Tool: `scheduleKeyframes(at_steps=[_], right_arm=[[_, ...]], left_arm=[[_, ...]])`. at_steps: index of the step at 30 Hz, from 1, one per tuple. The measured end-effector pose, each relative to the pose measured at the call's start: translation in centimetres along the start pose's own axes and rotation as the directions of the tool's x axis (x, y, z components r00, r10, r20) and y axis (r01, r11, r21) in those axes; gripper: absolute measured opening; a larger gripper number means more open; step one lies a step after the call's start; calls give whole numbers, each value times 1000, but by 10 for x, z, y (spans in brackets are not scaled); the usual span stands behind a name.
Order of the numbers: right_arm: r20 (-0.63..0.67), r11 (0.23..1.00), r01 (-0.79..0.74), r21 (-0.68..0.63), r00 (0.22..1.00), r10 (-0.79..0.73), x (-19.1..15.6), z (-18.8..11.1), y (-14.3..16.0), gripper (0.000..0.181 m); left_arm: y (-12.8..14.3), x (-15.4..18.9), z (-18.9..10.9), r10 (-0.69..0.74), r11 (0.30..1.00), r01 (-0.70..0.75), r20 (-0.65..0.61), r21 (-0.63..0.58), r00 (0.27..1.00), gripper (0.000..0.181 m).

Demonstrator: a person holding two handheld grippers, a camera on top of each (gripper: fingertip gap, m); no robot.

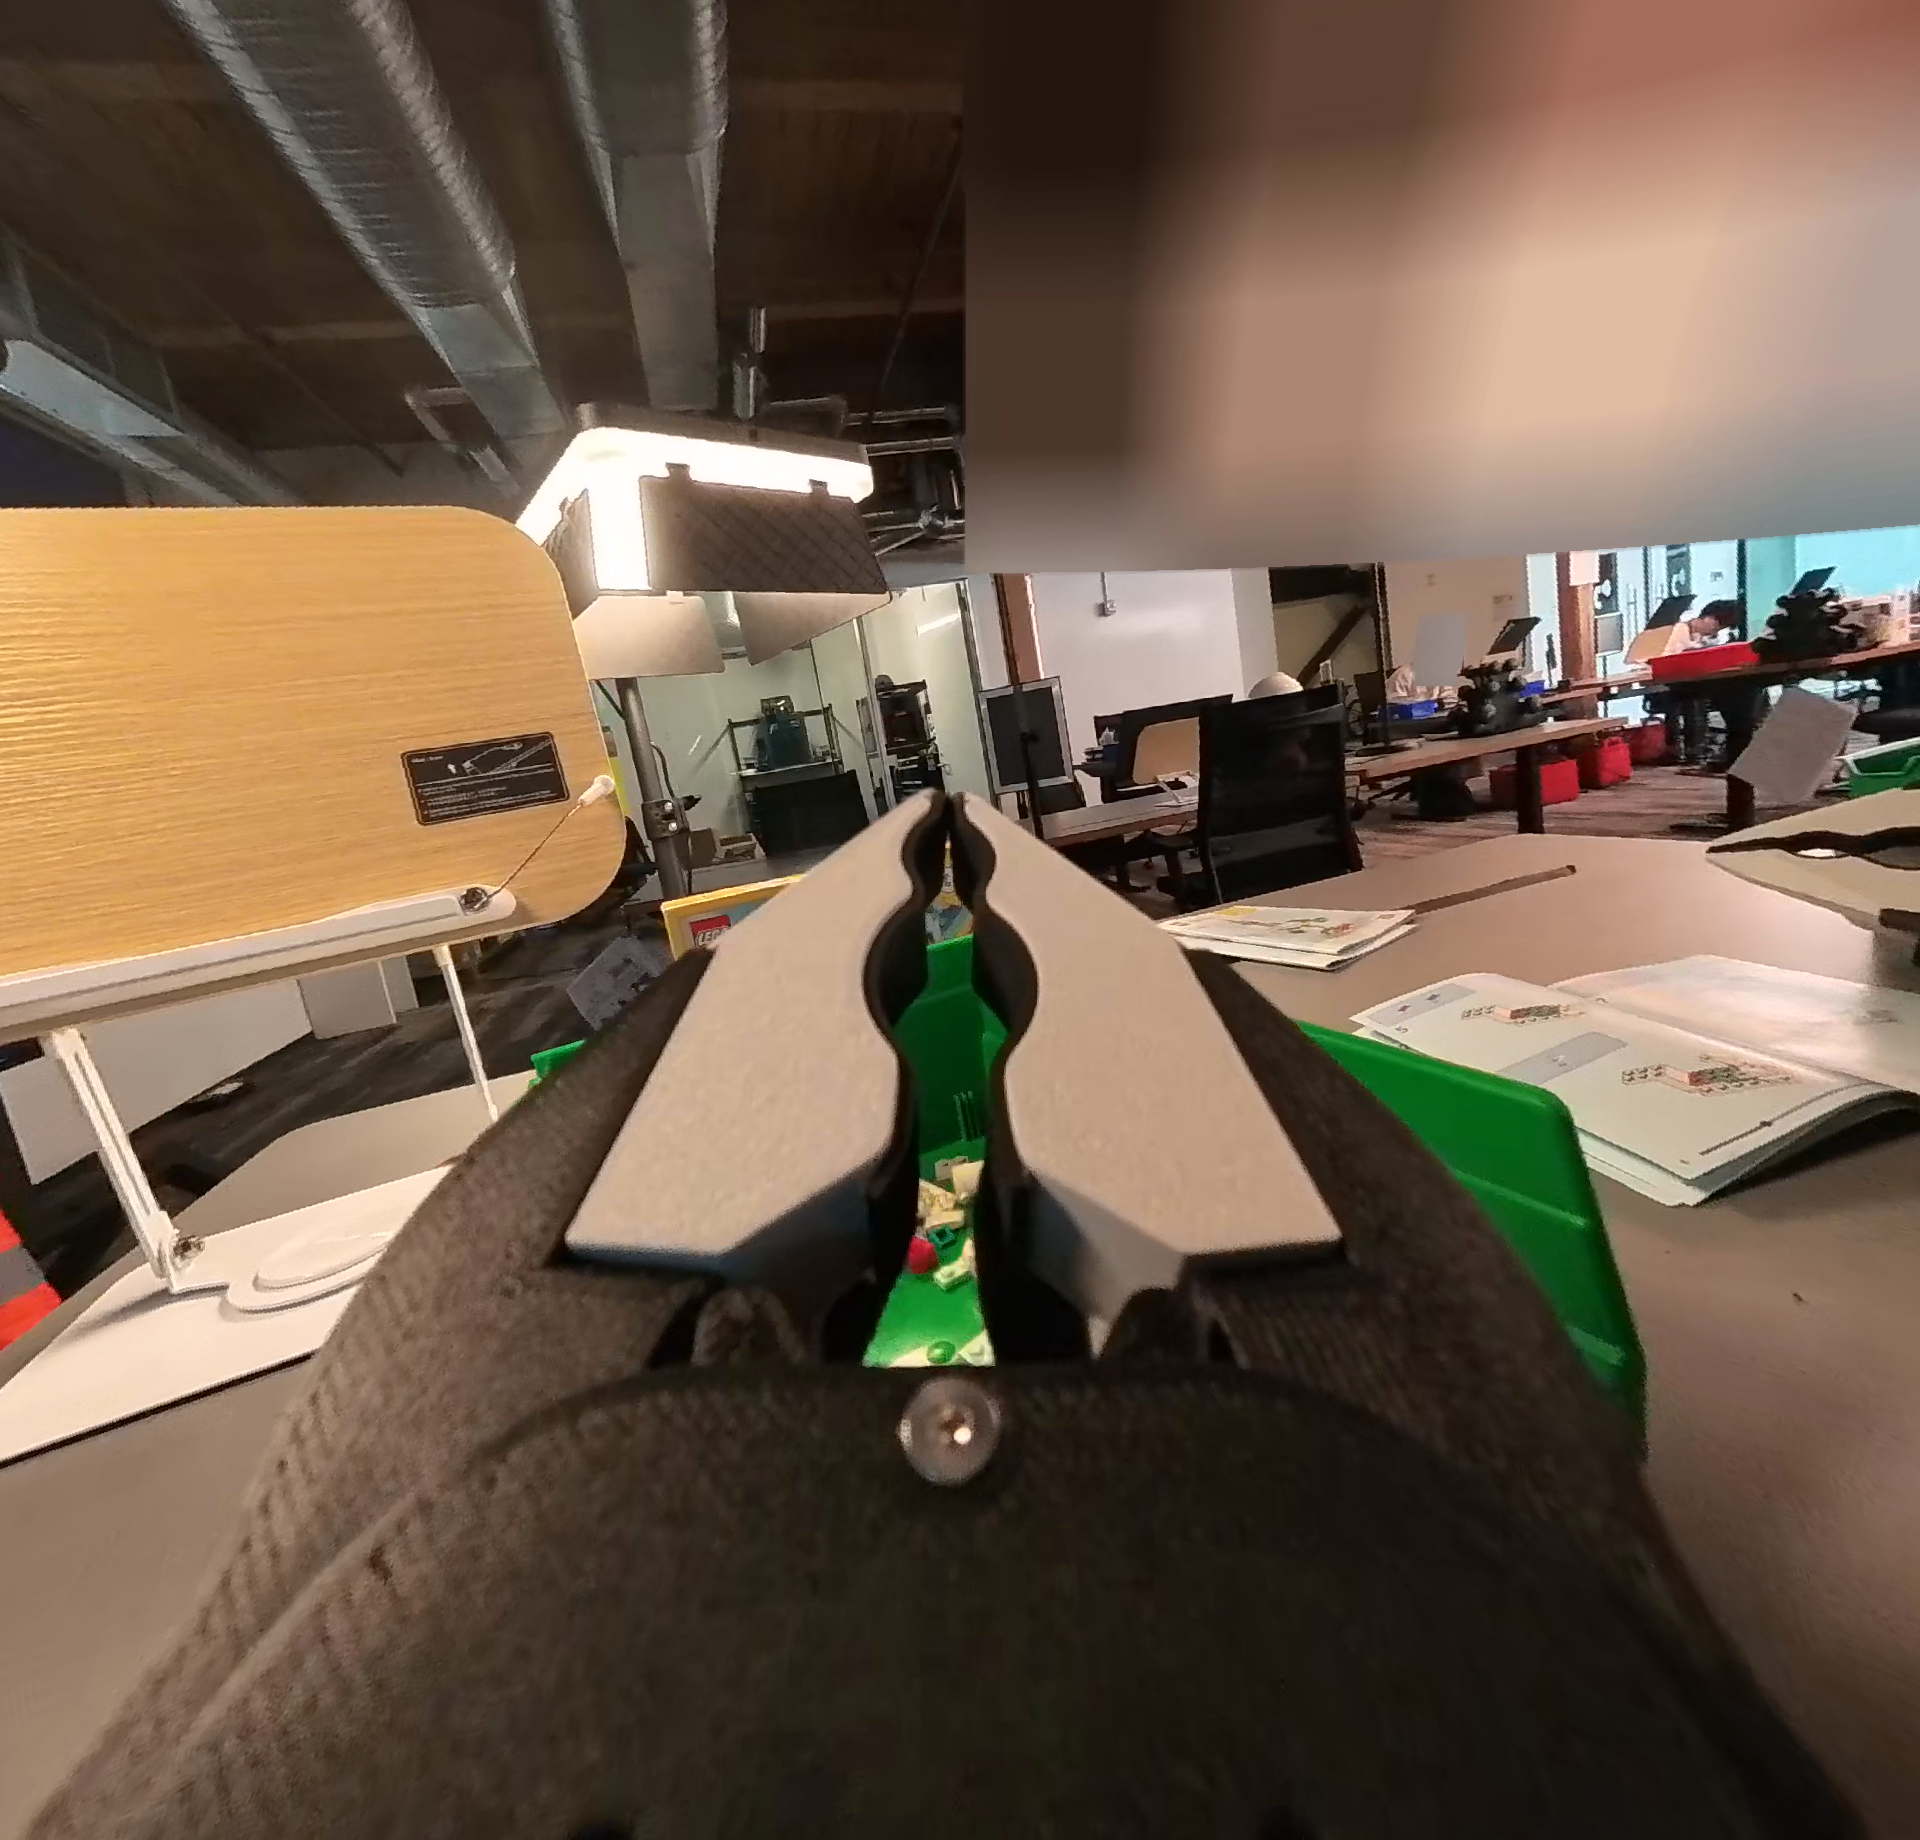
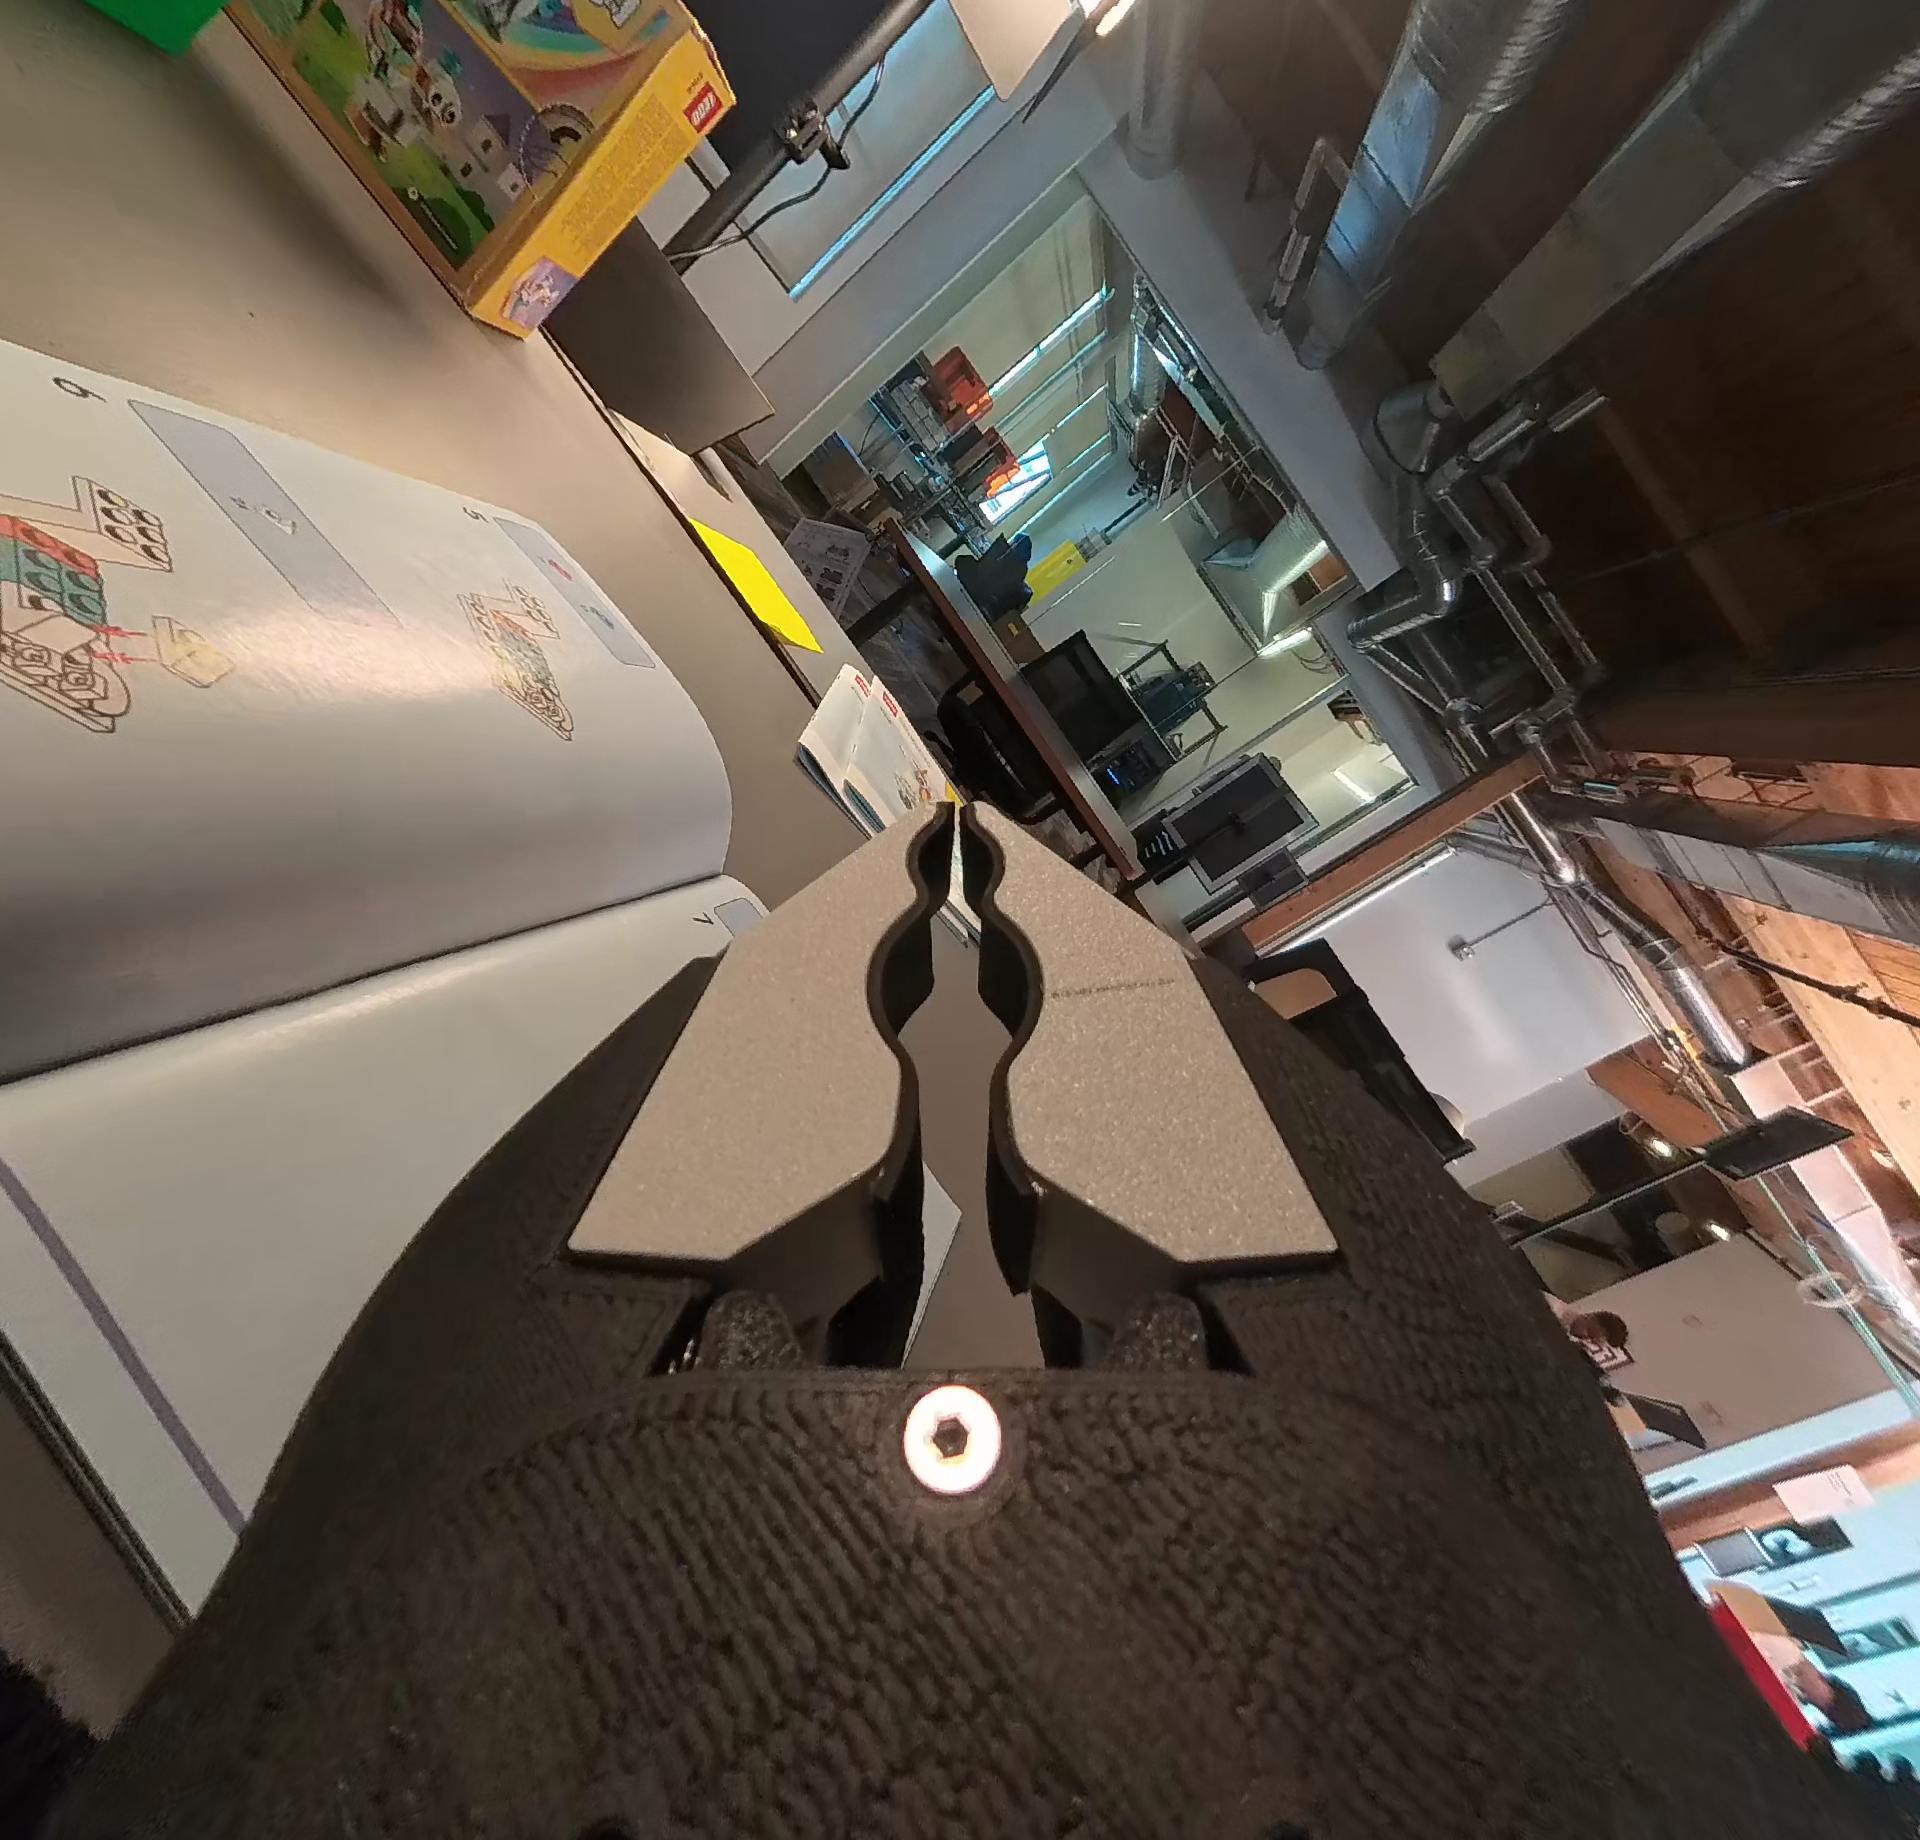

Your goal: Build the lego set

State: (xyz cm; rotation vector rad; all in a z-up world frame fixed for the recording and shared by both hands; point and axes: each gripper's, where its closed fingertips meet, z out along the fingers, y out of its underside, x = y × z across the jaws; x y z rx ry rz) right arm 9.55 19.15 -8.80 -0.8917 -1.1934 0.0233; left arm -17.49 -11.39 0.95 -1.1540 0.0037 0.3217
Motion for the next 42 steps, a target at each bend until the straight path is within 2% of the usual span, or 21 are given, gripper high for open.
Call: scheduleKeyframes(at_steps=[21, 27, 35, 40, 42], right_arm=[[10, 999, 30, -16, 1000, -30, -4, 1, 2, 0], [10, 999, 31, -18, 999, -31, -4, 2, 2, 0], [11, 999, 32, -19, 999, -32, -4, 2, 3, 0], [12, 999, 32, -16, 999, -31, -4, 2, 2, 0], [14, 999, 36, -14, 999, -35, -5, 1, 1, 0]], left_arm=[[-3, -5, -5, 20, 1000, -21, 15, 19, 1000, 0], [-16, -13, -14, 44, 994, -51, 77, 94, 996, 0], [-14, -1, -12, 129, 988, -132, 46, 74, 991, 0], [-14, -7, -14, 134, 988, -139, 70, 70, 988, 0], [-8, -13, -11, 177, 984, -178, 85, 8, 981, 0]])
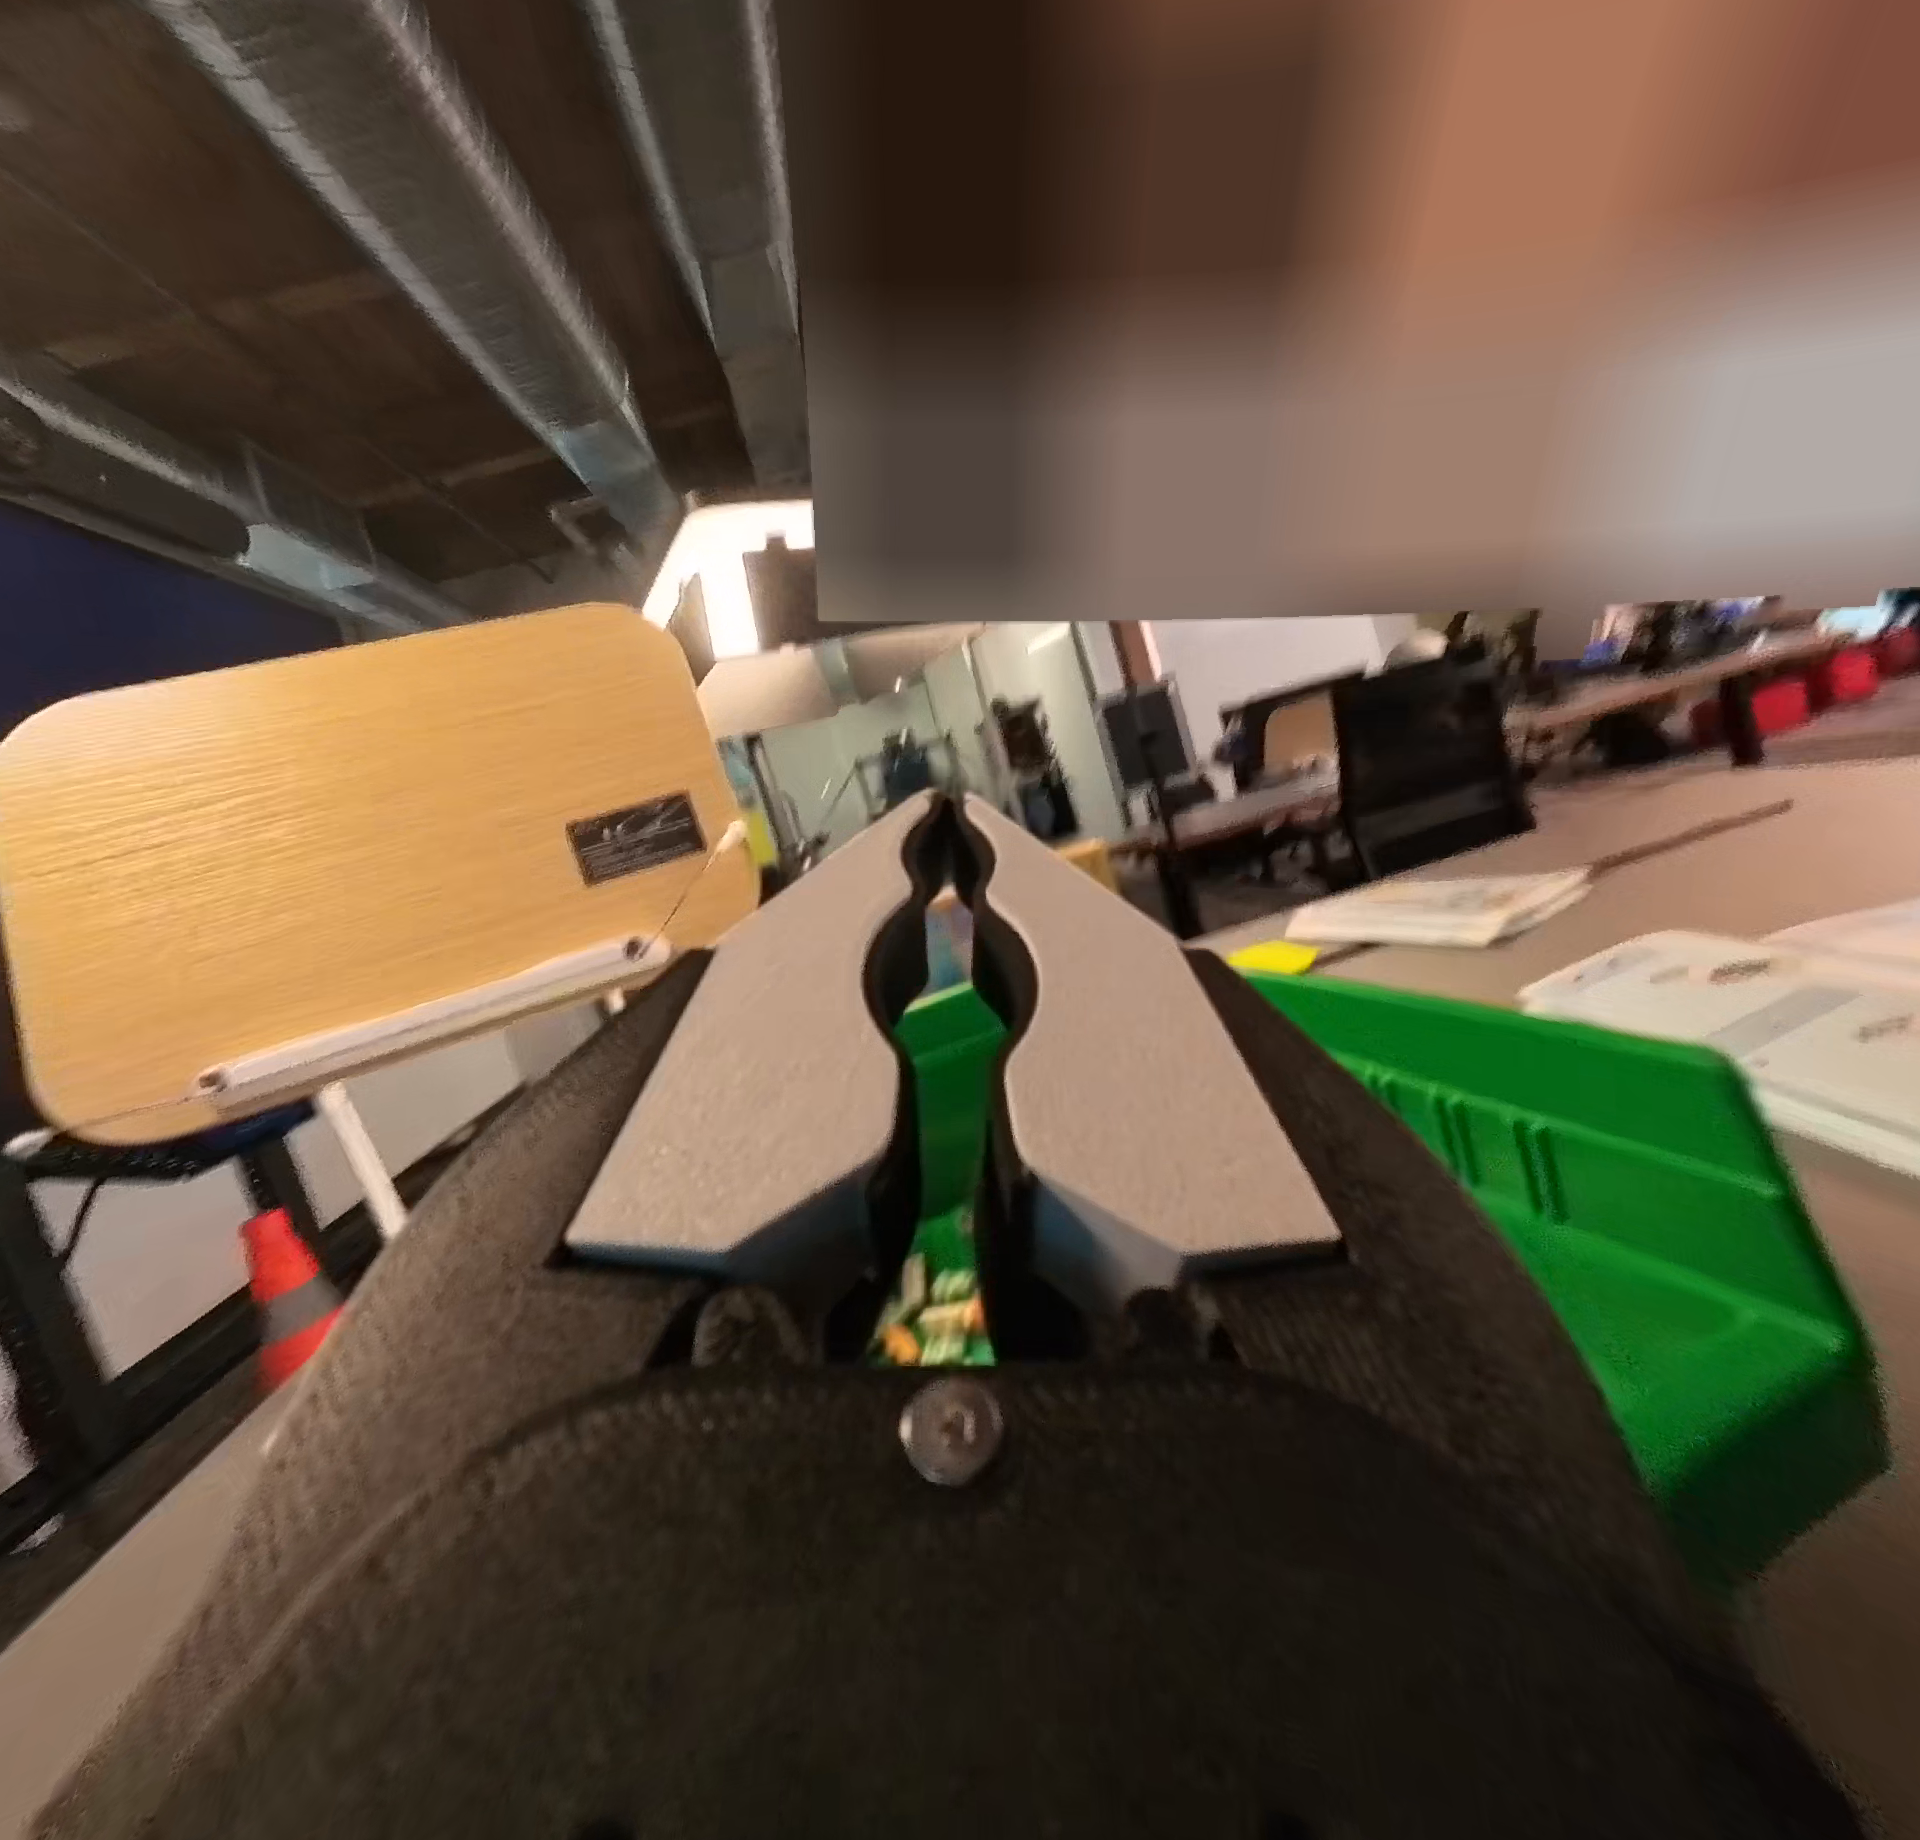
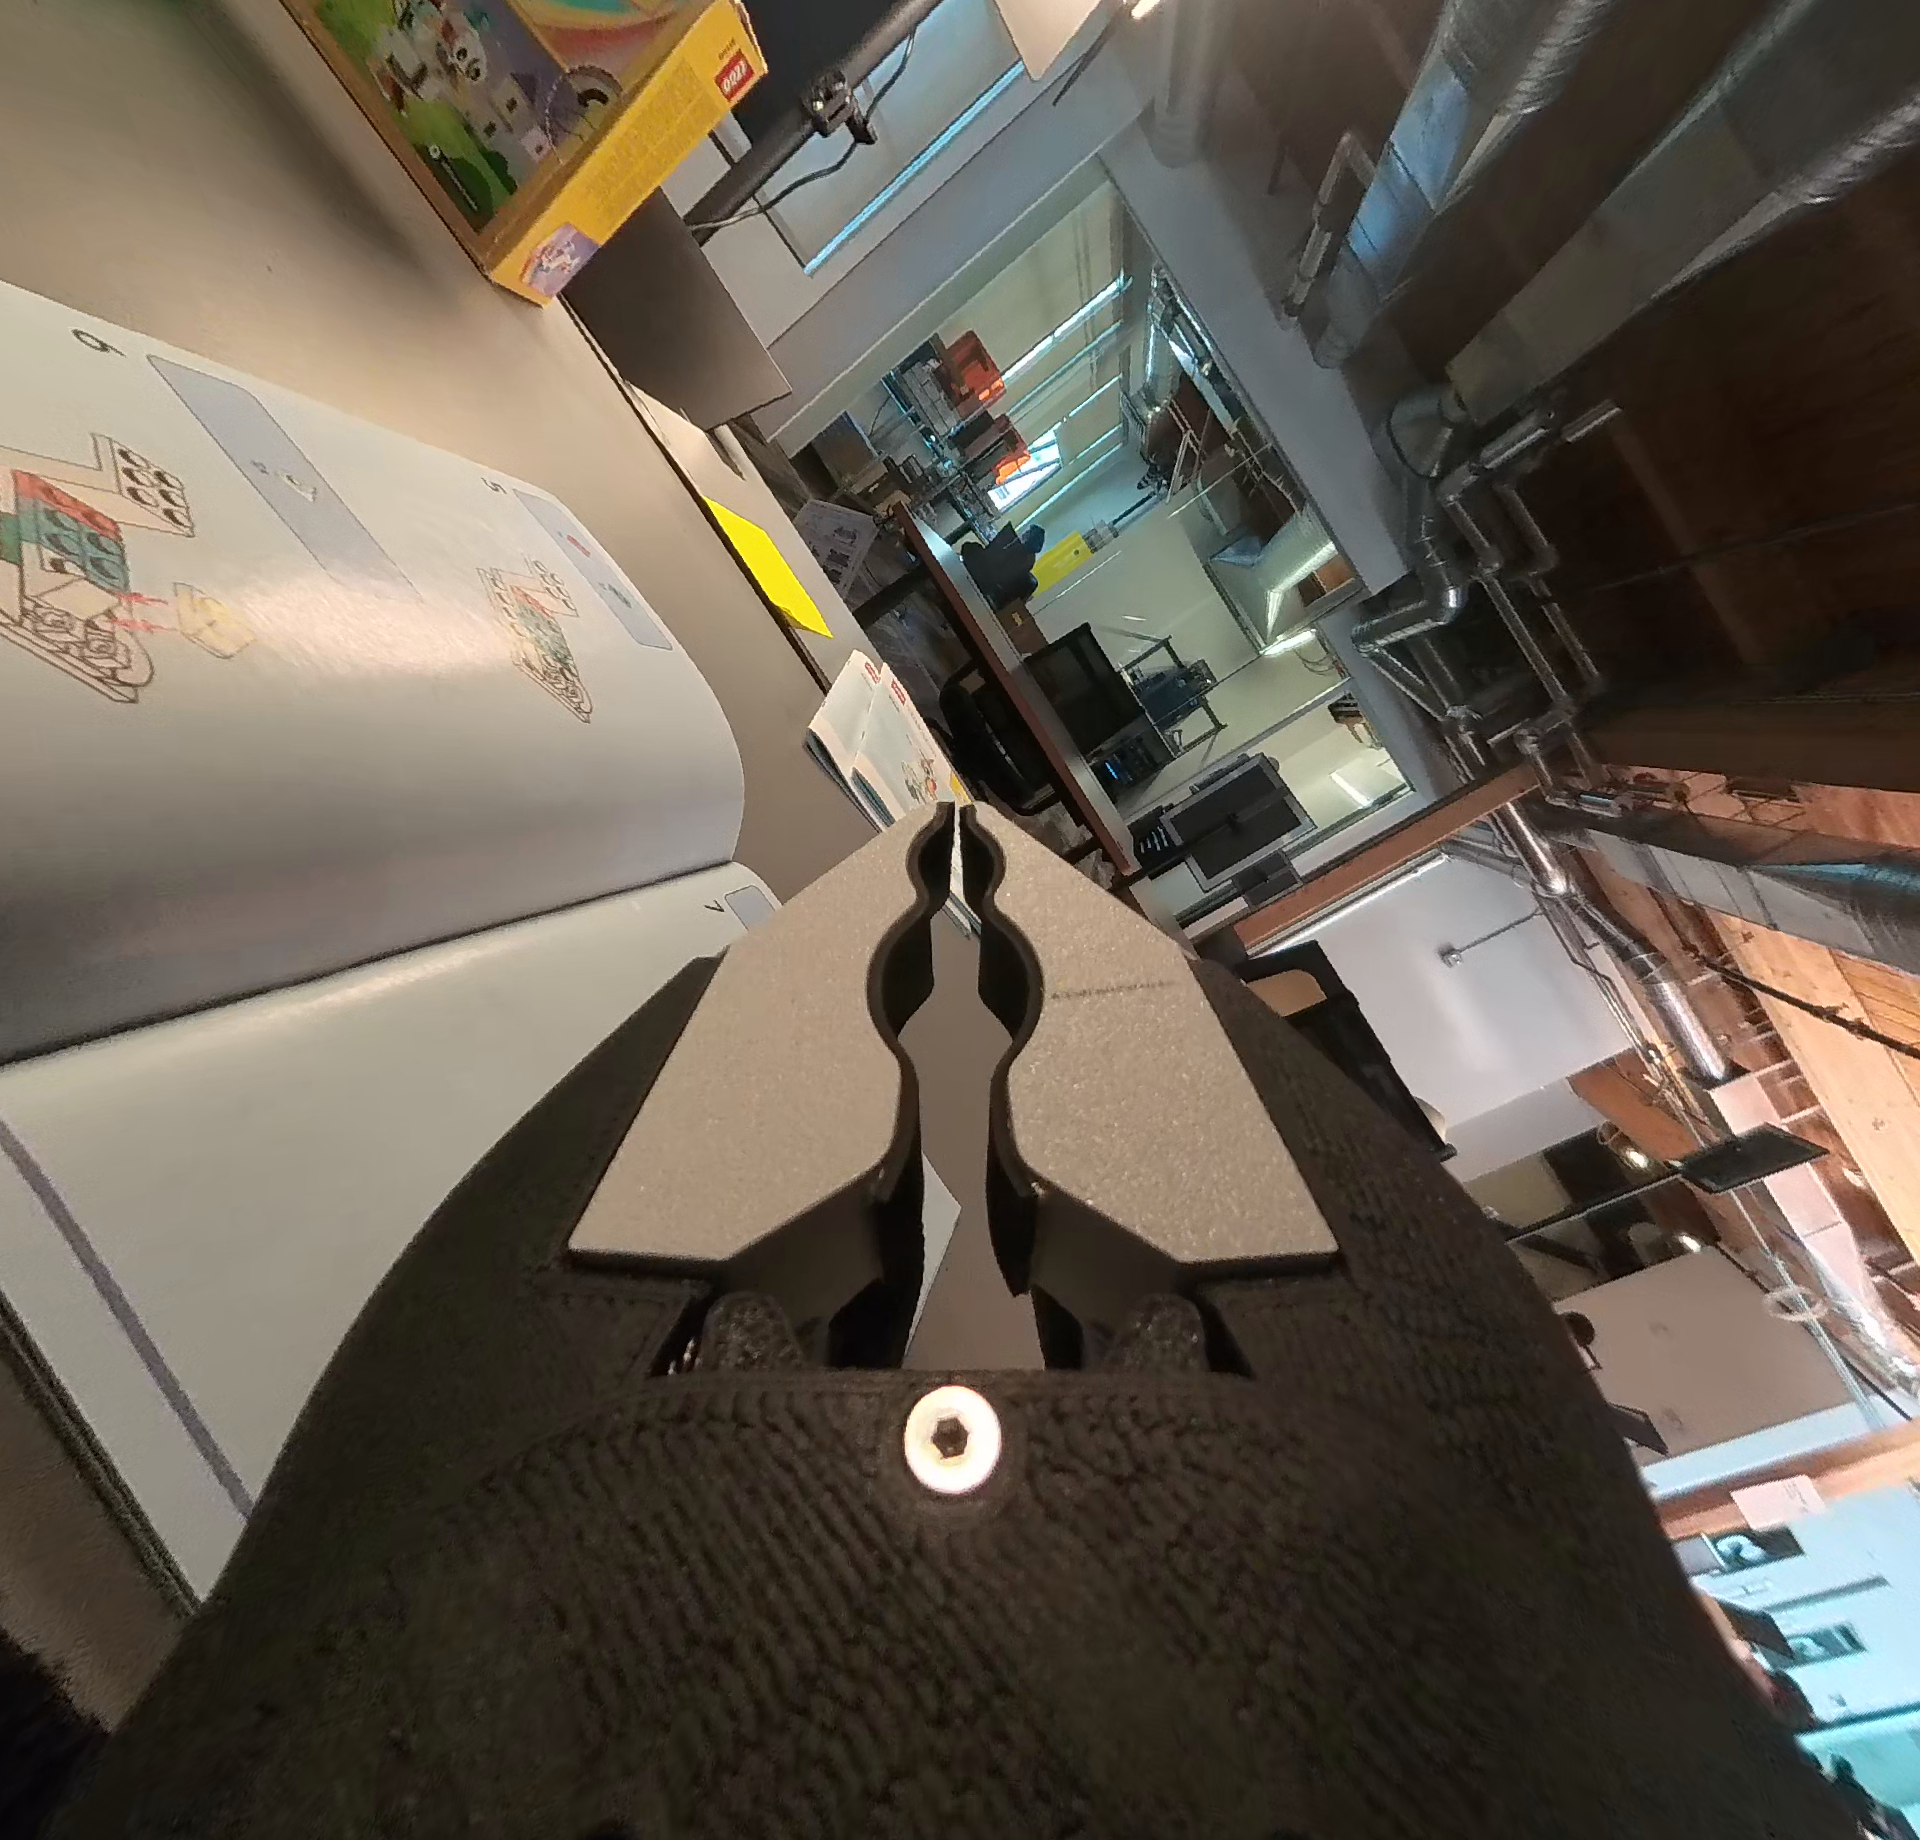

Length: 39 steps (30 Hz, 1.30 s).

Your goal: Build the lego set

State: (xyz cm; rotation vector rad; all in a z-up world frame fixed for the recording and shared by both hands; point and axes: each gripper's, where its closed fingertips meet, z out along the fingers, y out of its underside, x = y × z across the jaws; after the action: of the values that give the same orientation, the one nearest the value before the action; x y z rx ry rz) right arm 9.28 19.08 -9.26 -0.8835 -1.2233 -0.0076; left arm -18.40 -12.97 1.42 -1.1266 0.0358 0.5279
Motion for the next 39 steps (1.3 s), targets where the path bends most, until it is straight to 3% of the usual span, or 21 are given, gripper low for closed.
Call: scheduleKeyframes(at_steps=[2, 5, 7, 9, 11, 13, 15, 18, 21, 25, 27, 34, 39], right_arm=[[1, 1000, 3, 1, 1000, -3, 0, 0, 0, 0], [-1, 1000, -14, 15, 1000, 14, 1, -2, -2, 0], [0, 999, -31, 29, 1000, 31, 2, -2, -4, 0], [-1, 998, -45, 40, 999, 45, 3, -3, -5, 0], [-4, 997, -58, 49, 998, 58, 5, -4, -7, 0], [-6, 996, -70, 59, 997, 71, 6, -5, -8, 0], [-6, 994, -83, 69, 997, 83, 7, -7, -9, 0], [-9, 992, -98, 77, 995, 98, 9, -7, -10, 0], [-12, 991, -112, 79, 993, 113, 11, -8, -9, 0], [-15, 989, -127, 81, 992, 128, 12, -8, -9, 0], [-17, 988, -129, 81, 991, 131, 13, -8, -9, 0], [-19, 988, -132, 82, 991, 134, 13, -8, -9, 0], [-20, 987, -135, 81, 990, 137, 14, -8, -9, 0]], left_arm=[[14, -3, 6, 41, 983, -48, -42, -175, 998, 0], [32, 6, 12, 72, 895, -179, -265, -408, 962, 0], [52, 17, 9, 32, 754, -327, -466, -569, 884, 0], [77, 21, -3, -30, 531, -520, -628, -669, 777, 0], [98, 17, -20, -104, 293, -709, -758, -641, 643, 0], [115, 12, -41, -219, 108, -851, -847, -514, 484, 0], [128, 10, -66, -388, -19, -921, -847, -388, 365, 0], [145, 8, -89, -547, -127, -949, -778, -288, 309, 0], [154, 11, -105, -644, -169, -960, -712, -222, 278, 0], [156, -4, -115, -686, -271, -957, -676, -104, 268, 26], [155, -9, -122, -707, -288, -957, -666, -38, 239, 38], [159, -15, -126, -708, -264, -960, -695, 92, 128, 35], [164, -24, -126, -695, -229, -946, -719, 228, -6, 31]])
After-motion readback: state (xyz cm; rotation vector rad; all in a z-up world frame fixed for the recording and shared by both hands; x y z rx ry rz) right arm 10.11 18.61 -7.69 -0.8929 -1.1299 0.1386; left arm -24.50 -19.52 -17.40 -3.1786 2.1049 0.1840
